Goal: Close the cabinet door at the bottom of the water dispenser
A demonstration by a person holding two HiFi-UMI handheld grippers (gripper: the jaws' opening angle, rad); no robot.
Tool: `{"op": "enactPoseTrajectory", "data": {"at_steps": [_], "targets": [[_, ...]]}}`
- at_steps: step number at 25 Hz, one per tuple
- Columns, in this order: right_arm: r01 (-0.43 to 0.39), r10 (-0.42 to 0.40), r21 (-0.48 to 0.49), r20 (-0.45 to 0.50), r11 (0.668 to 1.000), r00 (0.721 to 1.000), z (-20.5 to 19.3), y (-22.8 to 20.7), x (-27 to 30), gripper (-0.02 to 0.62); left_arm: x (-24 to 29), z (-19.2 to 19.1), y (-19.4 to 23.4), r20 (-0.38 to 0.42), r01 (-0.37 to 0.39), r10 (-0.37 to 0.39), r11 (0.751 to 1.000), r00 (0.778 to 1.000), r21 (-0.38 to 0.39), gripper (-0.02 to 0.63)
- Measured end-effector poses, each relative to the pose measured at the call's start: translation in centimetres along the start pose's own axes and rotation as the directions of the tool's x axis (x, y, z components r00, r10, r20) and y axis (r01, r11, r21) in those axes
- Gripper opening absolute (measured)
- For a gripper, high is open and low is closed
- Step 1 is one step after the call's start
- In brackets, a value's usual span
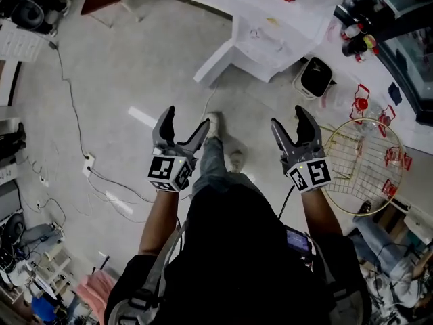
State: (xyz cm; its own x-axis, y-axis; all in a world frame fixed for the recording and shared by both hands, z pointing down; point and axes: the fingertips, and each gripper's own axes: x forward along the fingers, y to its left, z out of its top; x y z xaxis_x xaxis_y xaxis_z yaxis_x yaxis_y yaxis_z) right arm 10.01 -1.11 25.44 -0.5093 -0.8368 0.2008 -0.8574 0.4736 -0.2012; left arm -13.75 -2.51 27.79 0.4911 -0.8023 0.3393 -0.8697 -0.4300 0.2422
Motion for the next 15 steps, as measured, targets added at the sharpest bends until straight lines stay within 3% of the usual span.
{"op": "enactPoseTrajectory", "data": {"at_steps": [9,15], "targets": [[0.012,-0.011,0.008,-0.094,1.000,0.995,-5.7,-0.7,8.0,0.310,6.1,-5.1,7.0,-0.096,0.007,-0.007,1.000,0.995,-0.001,0.426],[0.049,-0.048,0.003,-0.119,0.999,0.992,-8.9,-1.7,13.2,0.309,10.2,-7.9,11.2,-0.127,0.031,-0.036,0.999,0.991,-0.041,0.426]]}}
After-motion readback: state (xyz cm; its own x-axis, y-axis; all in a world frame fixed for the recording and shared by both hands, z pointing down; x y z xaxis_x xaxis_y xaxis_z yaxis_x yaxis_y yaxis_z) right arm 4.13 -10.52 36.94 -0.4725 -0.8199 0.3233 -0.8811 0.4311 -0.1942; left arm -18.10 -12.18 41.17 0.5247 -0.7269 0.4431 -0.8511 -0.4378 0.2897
